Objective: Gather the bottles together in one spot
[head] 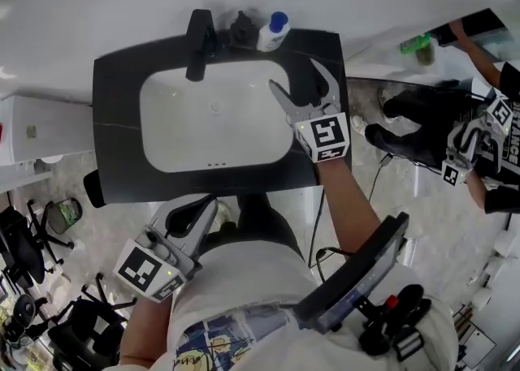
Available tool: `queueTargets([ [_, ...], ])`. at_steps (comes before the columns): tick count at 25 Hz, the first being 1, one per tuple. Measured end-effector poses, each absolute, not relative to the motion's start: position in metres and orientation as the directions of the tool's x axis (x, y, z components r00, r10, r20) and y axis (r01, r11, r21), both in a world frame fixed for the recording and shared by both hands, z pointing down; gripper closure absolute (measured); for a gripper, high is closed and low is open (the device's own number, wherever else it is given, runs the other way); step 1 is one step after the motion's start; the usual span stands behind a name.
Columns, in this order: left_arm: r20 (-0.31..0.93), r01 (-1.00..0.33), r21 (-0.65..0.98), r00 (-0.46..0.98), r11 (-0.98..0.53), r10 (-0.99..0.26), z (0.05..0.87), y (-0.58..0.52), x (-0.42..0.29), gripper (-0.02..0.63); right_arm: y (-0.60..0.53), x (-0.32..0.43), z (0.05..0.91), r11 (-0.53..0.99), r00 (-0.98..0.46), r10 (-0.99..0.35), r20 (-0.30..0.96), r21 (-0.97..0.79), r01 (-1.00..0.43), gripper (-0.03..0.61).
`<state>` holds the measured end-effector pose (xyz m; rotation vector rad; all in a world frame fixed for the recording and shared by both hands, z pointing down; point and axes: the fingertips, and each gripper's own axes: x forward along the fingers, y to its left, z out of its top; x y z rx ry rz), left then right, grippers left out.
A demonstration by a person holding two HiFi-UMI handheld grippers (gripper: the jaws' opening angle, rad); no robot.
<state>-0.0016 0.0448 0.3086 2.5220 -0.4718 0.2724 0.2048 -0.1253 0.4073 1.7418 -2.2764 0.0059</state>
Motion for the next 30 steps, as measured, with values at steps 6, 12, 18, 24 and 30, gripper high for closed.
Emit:
queueTargets([
  [6,0.256,-0.346,0.463,0.934,-0.816,-0.251,0.301,0.065,-0.019,0.612,-0.064,0.171,0.398,0.285,-0.226,-0.932,0.282,0.19,-0.939,0.428],
  [12,0.234,-0.31,0.434,0.946,-0.846,-0.226,0.296,0.09,-0.038,0.612,-0.003,0.141,0.386,0.3,-0.23,-0.918,0.323,0.188,-0.935,0.577],
  [18,0.236,-0.298,0.412,0.948,-0.861,-0.215,0.292,0.111,-0.058,0.612,0.045,0.109,0.369,0.306,-0.241,-0.909,0.341,0.153,-0.939,0.577],
  [24,0.238,-0.288,0.399,0.949,-0.87,-0.205,0.29,0.134,-0.072,0.612,0.081,0.086,0.345,0.304,-0.242,-0.915,0.324,0.157,-0.94,0.577],
  [30,0.243,-0.286,0.39,0.949,-0.875,-0.202,0.291,0.152,-0.084,0.612,0.109,0.067,0.33,0.311,-0.251,-0.916,0.313,0.157,-0.937,0.577],
])
